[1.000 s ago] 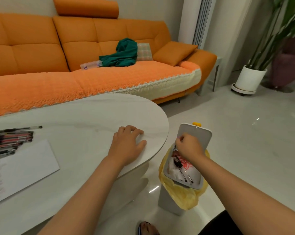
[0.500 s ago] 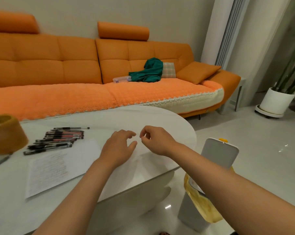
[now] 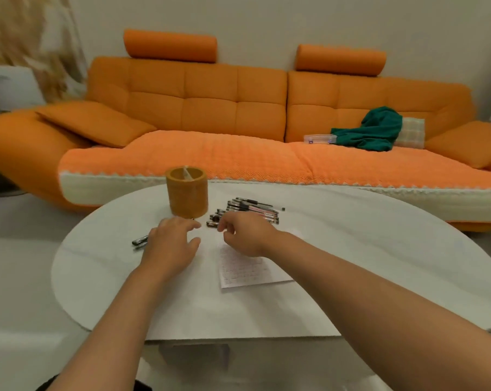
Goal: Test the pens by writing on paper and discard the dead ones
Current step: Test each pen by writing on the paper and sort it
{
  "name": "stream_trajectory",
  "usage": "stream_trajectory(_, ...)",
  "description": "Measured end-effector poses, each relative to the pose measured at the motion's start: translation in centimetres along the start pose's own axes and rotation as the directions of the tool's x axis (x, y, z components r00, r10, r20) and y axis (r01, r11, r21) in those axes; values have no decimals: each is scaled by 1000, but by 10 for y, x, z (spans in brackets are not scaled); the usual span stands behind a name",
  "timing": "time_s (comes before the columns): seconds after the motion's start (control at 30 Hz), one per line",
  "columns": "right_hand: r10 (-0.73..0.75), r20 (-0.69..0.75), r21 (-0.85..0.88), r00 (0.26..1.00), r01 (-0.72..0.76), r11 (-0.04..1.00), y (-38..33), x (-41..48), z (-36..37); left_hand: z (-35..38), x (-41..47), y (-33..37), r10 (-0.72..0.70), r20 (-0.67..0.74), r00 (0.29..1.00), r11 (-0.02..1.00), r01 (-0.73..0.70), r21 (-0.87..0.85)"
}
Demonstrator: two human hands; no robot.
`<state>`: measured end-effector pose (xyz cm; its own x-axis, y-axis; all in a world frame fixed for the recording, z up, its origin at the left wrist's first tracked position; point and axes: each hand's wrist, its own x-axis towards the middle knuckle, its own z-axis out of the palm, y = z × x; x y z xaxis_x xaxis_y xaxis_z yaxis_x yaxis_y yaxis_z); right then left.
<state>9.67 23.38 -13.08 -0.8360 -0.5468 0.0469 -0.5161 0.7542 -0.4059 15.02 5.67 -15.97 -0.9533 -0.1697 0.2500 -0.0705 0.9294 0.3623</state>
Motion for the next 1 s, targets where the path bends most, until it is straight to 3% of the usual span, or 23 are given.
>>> stream_trajectory(0.13,-116,5,-74,993,116,991,-34,37,27,-16,3,-42,-88,-66,994,995,90,38)
stream_trajectory(0.3,-219,35,-148,975,222,964,-54,69,55,-22,1,-79,-123,11,992,992,123,10)
stream_trajectory(0.5,-335,-21,-317,942,311,896,-51,84,73,-16,3,-87,-122,38,992,993,121,12)
stream_trajectory(0.7,-388,9,-338,922,368,866,-45,83,67,-17,3,-71,-103,78,992,993,98,63)
stream_trajectory(0.83,-397,31,-289,917,389,875,-37,73,56,-17,4,-64,-98,111,989,985,112,-128)
stream_trajectory(1.0,-319,-28,-103,947,315,944,-33,58,42,-19,8,-42,-112,-92,989,905,63,-420)
